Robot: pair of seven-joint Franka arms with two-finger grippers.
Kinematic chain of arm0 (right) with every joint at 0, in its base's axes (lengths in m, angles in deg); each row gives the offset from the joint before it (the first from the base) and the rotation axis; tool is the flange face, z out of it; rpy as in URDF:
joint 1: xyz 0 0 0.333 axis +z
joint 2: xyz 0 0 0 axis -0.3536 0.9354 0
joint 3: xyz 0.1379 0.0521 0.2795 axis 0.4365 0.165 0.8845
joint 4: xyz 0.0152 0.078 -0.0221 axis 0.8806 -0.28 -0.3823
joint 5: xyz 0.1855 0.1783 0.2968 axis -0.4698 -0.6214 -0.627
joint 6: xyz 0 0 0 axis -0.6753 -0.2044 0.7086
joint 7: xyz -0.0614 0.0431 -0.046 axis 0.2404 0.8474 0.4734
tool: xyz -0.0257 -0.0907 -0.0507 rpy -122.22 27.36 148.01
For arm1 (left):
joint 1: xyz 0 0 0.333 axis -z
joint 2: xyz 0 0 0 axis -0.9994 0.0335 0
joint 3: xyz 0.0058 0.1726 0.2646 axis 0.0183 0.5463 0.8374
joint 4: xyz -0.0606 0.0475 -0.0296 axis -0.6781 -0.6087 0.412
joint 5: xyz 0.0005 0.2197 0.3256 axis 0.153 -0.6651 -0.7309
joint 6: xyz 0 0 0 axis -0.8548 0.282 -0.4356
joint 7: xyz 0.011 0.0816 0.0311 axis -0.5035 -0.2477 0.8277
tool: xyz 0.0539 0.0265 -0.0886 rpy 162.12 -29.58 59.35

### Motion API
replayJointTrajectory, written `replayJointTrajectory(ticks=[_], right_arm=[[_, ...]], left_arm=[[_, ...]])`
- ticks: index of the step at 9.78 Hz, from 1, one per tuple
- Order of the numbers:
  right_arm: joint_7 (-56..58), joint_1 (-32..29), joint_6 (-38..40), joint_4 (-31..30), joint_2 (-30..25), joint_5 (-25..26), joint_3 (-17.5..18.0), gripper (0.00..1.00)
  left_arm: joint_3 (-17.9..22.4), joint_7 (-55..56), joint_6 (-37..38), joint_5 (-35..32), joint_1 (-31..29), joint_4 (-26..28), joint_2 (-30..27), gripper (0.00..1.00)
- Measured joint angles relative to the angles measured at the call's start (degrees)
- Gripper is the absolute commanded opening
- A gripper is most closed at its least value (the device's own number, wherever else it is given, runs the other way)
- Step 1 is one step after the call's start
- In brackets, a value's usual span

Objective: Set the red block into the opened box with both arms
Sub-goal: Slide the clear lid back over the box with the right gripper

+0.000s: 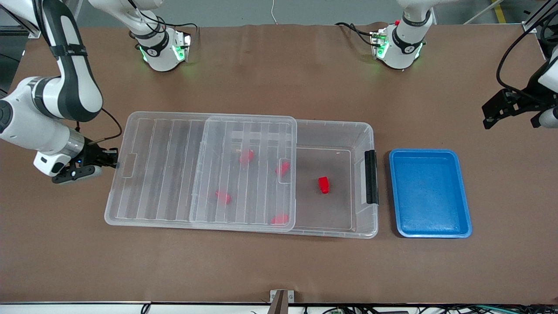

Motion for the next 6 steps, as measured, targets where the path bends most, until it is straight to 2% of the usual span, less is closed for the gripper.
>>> replayJointTrajectory(ticks=[1, 2, 4, 6], right_arm=[[-0.93, 1.32, -0.08, 0.02, 0.15, -1.65, 0.06, 0.0], [-4.52, 3.39, -0.31, 0.2, 0.23, -2.32, 0.09, 0.0], [-14.84, 10.05, -0.97, 1.53, 0.94, -2.41, 0.28, 0.0], [-19.54, 14.67, -1.71, 3.07, 2.47, -2.42, 0.39, 0.0]], left_arm=[[3.63, -0.71, 0.2, 2.68, 1.9, 3.36, -2.5, 1.0], [5.53, -1.05, 0.33, 4.62, 2.29, 6.65, -4.9, 1.0], [6.19, -1.12, 1.01, 5.38, 2.36, 11.03, -8.29, 1.0], [5.69, -1.12, 1.26, 5.38, 2.7, 12.02, -8.74, 1.0]])
